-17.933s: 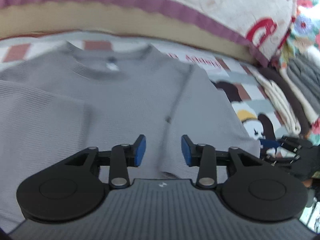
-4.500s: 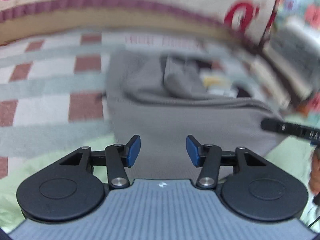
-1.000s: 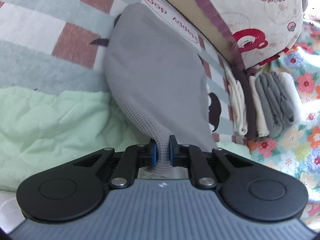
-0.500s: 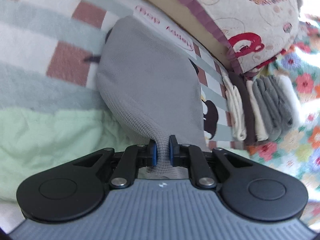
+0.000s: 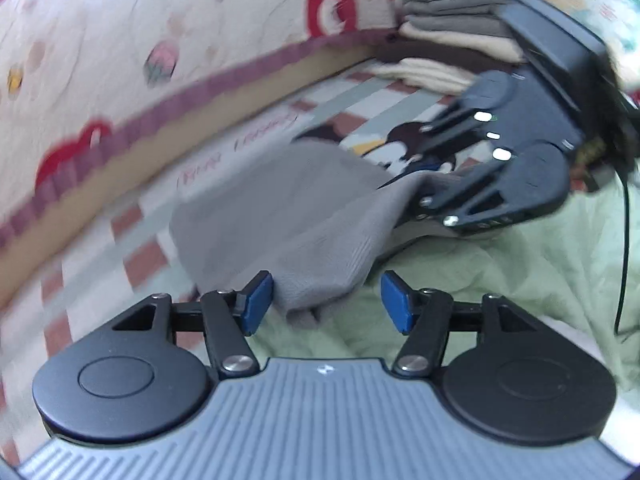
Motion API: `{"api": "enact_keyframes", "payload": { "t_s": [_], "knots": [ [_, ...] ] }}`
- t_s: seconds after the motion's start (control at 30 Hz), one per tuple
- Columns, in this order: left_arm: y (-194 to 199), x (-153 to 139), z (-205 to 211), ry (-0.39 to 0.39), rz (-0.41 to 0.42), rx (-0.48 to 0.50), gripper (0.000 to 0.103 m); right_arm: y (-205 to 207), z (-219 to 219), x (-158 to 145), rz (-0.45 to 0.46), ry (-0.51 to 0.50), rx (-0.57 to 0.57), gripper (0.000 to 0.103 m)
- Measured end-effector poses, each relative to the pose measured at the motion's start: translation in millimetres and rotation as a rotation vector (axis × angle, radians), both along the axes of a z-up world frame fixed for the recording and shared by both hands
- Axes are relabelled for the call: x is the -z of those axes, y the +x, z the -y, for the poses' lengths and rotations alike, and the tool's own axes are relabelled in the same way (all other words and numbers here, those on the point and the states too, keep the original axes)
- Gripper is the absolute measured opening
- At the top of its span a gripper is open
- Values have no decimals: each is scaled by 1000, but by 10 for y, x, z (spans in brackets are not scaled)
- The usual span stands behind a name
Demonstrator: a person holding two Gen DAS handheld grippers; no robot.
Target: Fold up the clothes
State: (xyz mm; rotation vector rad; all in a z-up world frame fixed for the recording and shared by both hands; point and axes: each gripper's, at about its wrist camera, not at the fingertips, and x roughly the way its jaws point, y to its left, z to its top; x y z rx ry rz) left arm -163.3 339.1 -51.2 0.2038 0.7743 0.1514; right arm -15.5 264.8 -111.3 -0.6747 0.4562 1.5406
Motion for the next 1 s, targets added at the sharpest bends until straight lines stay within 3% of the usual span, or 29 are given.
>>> {"api": "enact_keyframes", "payload": {
  "t_s": [0.1, 0.2, 0.23, 0.3, 0.33, 0.37, 0.4, 0.5, 0.53, 0.6, 0.63, 0.77, 0.93, 1.0],
  "knots": [
    [107, 42, 151, 96, -7, 49, 65, 61, -81, -28, -40, -22, 0, 19],
    [223, 148, 266, 162, -14, 110, 77, 98, -118, -52, -75, -26, -15, 19],
    [291, 221, 274, 186, -38, 115, 84, 107, -121, -61, -88, -21, -25, 19],
    [478, 393, 256, 235, -129, 86, 82, 97, -104, -66, -104, -12, -60, 19],
    [563, 442, 226, 242, -172, 64, 57, 85, -83, -56, -101, -12, -77, 19],
    [638, 478, 196, 244, -205, 48, 23, 76, -54, -37, -92, -11, -88, 18],
    [712, 513, 166, 247, -239, 31, 18, 66, -26, -18, -83, -11, -99, 18],
    [752, 399, -38, 131, -209, -40, 15, 29, 93, 8, -75, 24, -80, 22],
    [759, 354, -109, 89, -195, -65, 15, -5, 141, 17, -63, 41, -66, 28],
    [775, 265, -251, 5, -167, -113, 14, -147, 233, 52, -2, 57, -51, 51],
    [783, 220, -323, -37, -153, -137, 14, -220, 272, 74, 31, 62, -44, 55],
    [718, 217, -437, -111, -131, -184, 14, -490, 348, 256, 174, 73, 3, 58],
    [696, 226, -502, -138, -113, -200, 14, -654, 218, 544, 408, 86, 98, 59],
    [689, 229, -526, -148, -106, -206, 14, -619, 135, 602, 445, 70, 102, 57]
  ]
}}
